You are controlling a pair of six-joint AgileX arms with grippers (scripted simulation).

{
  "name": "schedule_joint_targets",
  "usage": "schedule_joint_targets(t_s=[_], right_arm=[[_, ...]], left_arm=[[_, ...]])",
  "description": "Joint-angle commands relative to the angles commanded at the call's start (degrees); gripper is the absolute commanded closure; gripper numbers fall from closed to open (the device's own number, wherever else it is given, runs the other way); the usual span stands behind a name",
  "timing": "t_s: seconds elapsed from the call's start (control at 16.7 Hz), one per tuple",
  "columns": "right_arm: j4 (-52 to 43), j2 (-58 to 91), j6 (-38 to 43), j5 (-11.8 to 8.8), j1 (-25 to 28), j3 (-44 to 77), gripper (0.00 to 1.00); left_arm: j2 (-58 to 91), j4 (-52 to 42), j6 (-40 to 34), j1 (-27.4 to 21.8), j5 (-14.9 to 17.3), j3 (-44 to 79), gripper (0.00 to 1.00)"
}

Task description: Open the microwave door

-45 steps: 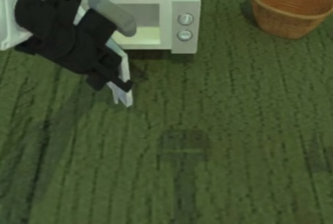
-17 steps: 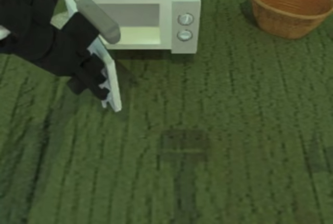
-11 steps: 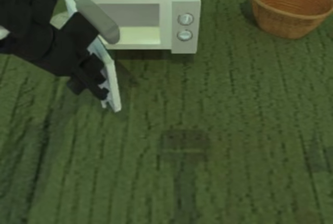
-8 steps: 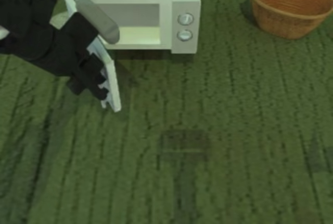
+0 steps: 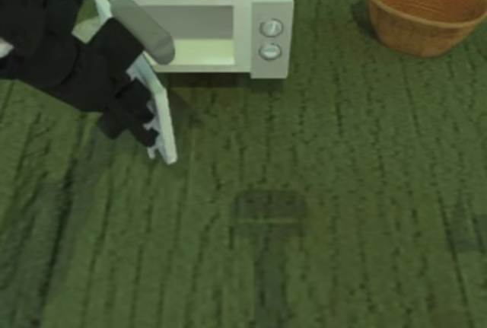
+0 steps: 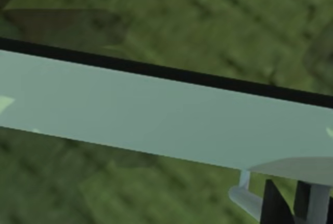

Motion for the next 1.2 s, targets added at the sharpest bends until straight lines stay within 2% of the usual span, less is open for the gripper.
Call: schedule_joint_targets(t_s=[0.3,0.78,1.2], right_arm=[[0.00,0.00,0.00,0.00,0.00,0.00,0.00],[0.00,0.00,0.00,0.00,0.00,0.00,0.00],[0.00,0.00,0.00,0.00,0.00,0.00,0.00]], left_arm=[[0.16,-0.32,0.83,0.25,0.41,-0.01,1.00],[0.01,-4.50,12.04,5.01,4.99,0.40,1.00],[-0.04,-4.69,12.65,5.26,5.27,0.41,1.00]])
